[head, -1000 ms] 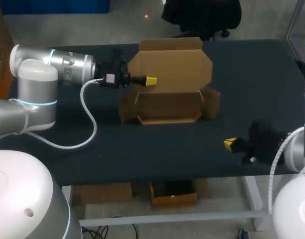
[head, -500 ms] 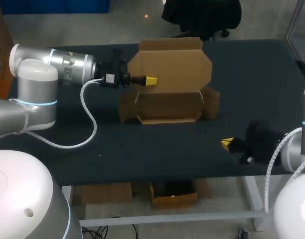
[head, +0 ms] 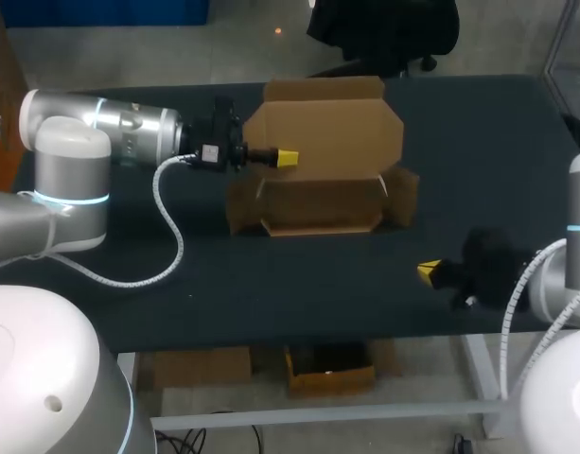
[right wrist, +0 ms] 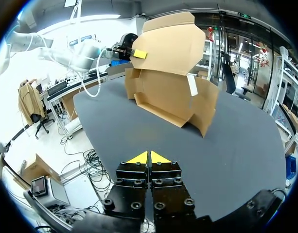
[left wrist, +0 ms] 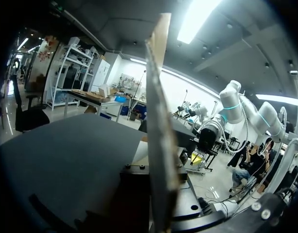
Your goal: Assemble the packaging by folding the flat box into shape, placing the metal phone stand inside, and closing the box properly
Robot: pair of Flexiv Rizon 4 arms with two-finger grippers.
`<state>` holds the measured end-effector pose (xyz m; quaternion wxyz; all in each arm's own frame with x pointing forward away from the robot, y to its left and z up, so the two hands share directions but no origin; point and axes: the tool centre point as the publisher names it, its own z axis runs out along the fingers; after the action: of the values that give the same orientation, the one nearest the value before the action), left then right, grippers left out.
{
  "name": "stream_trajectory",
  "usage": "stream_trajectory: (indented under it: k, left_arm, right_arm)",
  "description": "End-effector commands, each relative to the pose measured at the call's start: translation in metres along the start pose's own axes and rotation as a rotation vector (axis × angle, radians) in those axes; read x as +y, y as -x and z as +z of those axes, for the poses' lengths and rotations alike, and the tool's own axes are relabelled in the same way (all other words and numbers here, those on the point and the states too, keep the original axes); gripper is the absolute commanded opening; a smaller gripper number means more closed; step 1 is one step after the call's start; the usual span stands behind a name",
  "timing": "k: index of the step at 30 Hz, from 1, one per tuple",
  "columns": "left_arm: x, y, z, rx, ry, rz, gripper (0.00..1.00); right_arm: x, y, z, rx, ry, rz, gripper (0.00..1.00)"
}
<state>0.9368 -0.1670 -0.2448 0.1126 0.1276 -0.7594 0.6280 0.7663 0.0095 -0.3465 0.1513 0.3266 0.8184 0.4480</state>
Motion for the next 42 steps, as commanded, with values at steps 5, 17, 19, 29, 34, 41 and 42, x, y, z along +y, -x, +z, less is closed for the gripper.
stream_trajectory:
  k: [5, 17, 19, 29, 34, 41, 42]
  left_arm:
    - [0.0082, 0.0032, 0.0060, 0.000, 0.004, -0.002, 0.00]
    - [0.0092, 0.0008, 0.0052, -0.014, 0.003, 0.006, 0.00]
    - [0.0077, 0.0007, 0.0046, -0.015, 0.000, 0.008, 0.00]
    - [0.0067, 0.0044, 0.0054, -0.015, -0.001, 0.006, 0.00]
    - [0.0055, 0.0054, 0.0047, -0.016, -0.007, 0.005, 0.00]
    - [0.0050, 0.0055, 0.0040, -0.019, -0.009, 0.007, 0.00]
    - [0.0050, 0.0056, 0.0039, -0.019, -0.009, 0.006, 0.00]
  right_arm:
    - [-0.0002, -0.0029, 0.0013, -0.007, -0.004, -0.001, 0.00]
    - [0.0001, -0.0029, 0.0011, -0.004, -0.007, -0.006, 0.00]
    - [0.0005, -0.0031, 0.0011, -0.004, -0.007, -0.008, 0.00]
    - [0.0000, -0.0042, 0.0012, -0.006, -0.008, -0.007, 0.00]
    - [0.0007, -0.0039, 0.0013, -0.007, -0.009, -0.008, 0.00]
    - [0.0022, -0.0032, 0.0025, -0.006, -0.009, -0.011, 0.00]
    - [0.0023, -0.0031, 0.0027, -0.005, -0.009, -0.011, 0.00]
